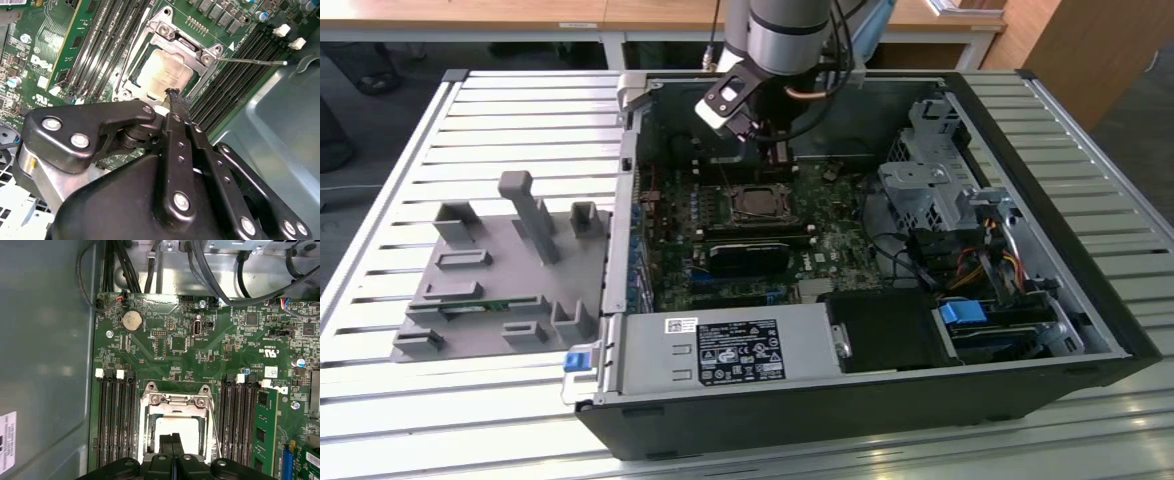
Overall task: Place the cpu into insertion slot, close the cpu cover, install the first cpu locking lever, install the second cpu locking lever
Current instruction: 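Install the first cpu locking lever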
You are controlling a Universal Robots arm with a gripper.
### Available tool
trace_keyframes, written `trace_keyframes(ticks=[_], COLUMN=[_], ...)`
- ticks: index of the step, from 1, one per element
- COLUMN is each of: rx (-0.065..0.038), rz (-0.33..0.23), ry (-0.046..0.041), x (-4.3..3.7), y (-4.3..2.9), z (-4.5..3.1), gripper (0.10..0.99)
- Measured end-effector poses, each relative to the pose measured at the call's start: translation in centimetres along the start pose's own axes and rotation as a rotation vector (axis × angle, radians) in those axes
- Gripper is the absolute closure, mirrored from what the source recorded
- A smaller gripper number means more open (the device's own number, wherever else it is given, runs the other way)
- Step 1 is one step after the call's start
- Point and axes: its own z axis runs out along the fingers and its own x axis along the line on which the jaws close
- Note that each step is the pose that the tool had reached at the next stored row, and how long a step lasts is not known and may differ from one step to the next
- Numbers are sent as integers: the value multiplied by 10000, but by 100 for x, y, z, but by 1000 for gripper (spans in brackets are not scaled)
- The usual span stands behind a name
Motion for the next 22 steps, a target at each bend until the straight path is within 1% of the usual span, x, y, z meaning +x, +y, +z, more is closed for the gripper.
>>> trace_keyframes(ticks=[4, 7, 13, 15, 17, 19, 20, 22], rx=[2, 1, 2, 1, 2, 3, 7, 21], rz=[-1, 0, 1, 0, -8, -85, -163, -497], ry=[0, 0, -1, 0, -5, -5, -6, -9], x=[1, 4, 11, 13, 14, 14, 14, 13], y=[0, 0, -1, -1, -1, -1, -2, -1], z=[-39, -99, -275, -315, -333, -333, -333, -334], gripper=[980, 980, 980, 980, 980, 980, 980, 980])
